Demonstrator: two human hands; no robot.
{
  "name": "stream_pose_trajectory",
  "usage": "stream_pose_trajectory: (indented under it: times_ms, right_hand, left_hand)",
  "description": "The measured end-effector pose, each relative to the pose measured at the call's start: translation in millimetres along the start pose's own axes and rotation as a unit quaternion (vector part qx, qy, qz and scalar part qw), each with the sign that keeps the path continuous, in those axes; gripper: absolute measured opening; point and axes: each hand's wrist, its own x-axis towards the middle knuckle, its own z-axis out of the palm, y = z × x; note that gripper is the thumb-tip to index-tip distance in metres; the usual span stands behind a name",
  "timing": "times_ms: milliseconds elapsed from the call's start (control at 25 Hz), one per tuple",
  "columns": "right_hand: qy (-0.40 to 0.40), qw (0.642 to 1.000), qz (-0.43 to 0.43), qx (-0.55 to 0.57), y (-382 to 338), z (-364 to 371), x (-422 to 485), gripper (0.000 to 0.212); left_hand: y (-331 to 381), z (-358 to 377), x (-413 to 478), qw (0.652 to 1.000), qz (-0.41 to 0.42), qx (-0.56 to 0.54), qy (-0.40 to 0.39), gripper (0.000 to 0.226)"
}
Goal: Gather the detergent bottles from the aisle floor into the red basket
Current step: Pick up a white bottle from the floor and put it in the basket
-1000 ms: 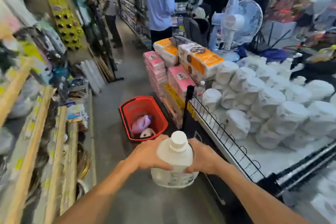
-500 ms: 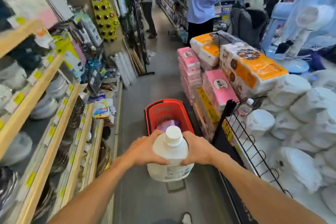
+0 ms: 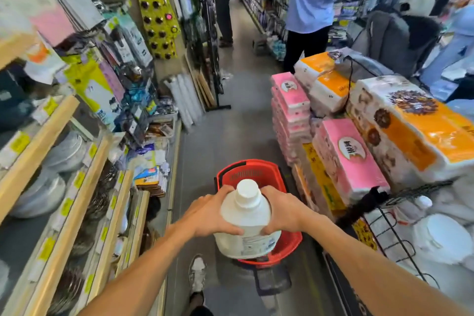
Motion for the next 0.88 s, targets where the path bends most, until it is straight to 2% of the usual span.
stream_pose_trajectory:
  times_ms: [160,280,480,560,600,640,680,720,760,800,840,880]
  right_hand:
    - [0.039,0.997,0.060,0.023,-8,0,79,0.095]
    - [0.068,0.986,0.124,0.084,-22,4,128,0.097]
    - [0.138,0.939,0.246,0.199,-21,17,166,0.090]
    - [0.150,0.919,0.287,0.223,-10,30,172,0.088]
    - [0.157,0.908,0.310,0.235,0,38,174,0.088]
    - [0.164,0.897,0.327,0.248,12,48,177,0.090]
    - [0.166,0.888,0.339,0.263,26,61,178,0.094]
    - [0.167,0.880,0.350,0.275,41,75,179,0.098]
    - [0.165,0.872,0.365,0.283,57,91,182,0.099]
    - [0.162,0.864,0.381,0.287,71,107,185,0.096]
    - [0.156,0.855,0.401,0.289,83,125,189,0.092]
    - [0.155,0.843,0.422,0.296,99,148,194,0.088]
  left_hand:
    - [-50,-49,74,0.998,0.037,0.000,-0.044,0.097]
    - [-82,-89,131,0.994,0.060,0.027,-0.089,0.096]
    - [-90,-130,224,0.966,0.142,0.081,-0.200,0.098]
    - [-85,-102,255,0.963,0.143,0.056,-0.220,0.089]
    - [-109,-89,268,0.949,0.191,0.094,-0.231,0.072]
    - [-121,-62,285,0.944,0.189,0.159,-0.218,0.055]
    - [-117,-39,304,0.940,0.132,0.182,-0.258,0.056]
    - [-121,-19,318,0.940,0.133,0.176,-0.258,0.049]
    - [-122,-5,338,0.927,0.184,0.168,-0.282,0.061]
    - [-102,21,350,0.907,0.221,0.160,-0.320,0.085]
    - [-90,34,361,0.902,0.208,0.167,-0.340,0.098]
    - [-92,47,378,0.887,0.219,0.152,-0.378,0.100]
